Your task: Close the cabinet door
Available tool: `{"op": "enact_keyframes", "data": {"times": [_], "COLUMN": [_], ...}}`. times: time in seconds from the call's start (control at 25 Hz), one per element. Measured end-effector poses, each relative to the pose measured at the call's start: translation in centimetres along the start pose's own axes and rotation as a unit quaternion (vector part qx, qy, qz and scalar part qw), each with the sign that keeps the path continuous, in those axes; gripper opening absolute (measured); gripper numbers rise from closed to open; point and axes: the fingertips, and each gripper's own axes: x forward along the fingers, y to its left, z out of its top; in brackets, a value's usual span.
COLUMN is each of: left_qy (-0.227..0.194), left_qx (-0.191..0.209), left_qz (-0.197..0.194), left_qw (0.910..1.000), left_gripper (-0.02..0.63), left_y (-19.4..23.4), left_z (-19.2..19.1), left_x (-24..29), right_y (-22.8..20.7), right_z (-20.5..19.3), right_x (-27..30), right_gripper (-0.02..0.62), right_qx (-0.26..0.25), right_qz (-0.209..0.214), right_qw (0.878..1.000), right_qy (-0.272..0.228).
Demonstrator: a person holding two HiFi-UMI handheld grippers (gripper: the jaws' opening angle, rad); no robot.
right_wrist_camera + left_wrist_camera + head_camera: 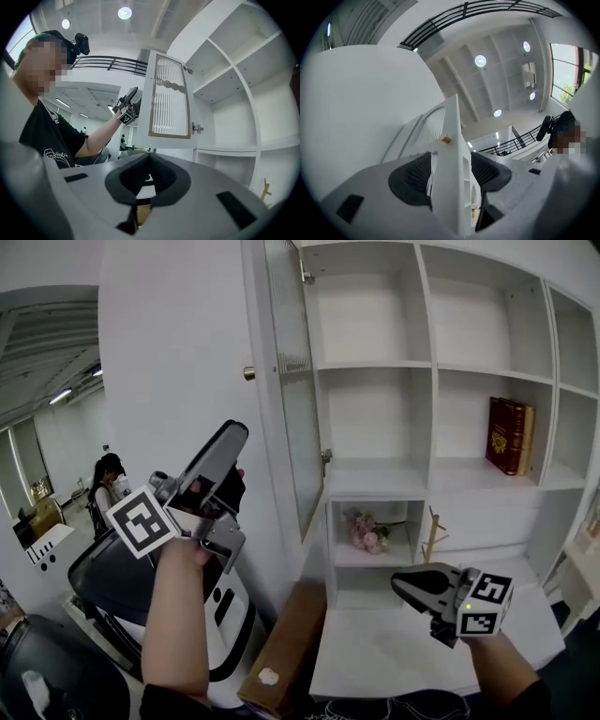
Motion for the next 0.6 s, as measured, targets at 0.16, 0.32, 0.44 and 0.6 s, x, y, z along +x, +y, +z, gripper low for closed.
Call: {"op": "enact_keyframes", "data": {"times": [0.16,0.32,0.44,0.6], "left_qy": [-0.036,-0.035,-0.041,-0.044], "left_qx": [-0.047,-0.083,-0.100,-0.112], "left_qz": [-0.032,-0.071,-0.098,-0.126], "left_qw": [0.9977,0.9933,0.9894,0.9846], "left_gripper": [0.256,0.255,0.255,0.252], "left_y": [1.9,3.2,3.0,2.5], "left_z": [1.7,2.2,2.8,3.1], "left_x": [1.7,3.7,4.6,5.6], "right_y": [0.2,0.0,0.2,0.6], "right_z": [-0.3,0.5,0.9,1.3], "right_x": [0.0,-0.7,-1.0,-1.5], "right_gripper": [0.006,0.006,0.006,0.006], "right_qx": [-0.002,0.000,-0.003,-0.009], "right_qz": [-0.019,-0.044,-0.059,-0.076], "right_qw": [1.000,0.999,0.998,0.997], "right_qy": [0.012,0.014,0.012,0.014]}}
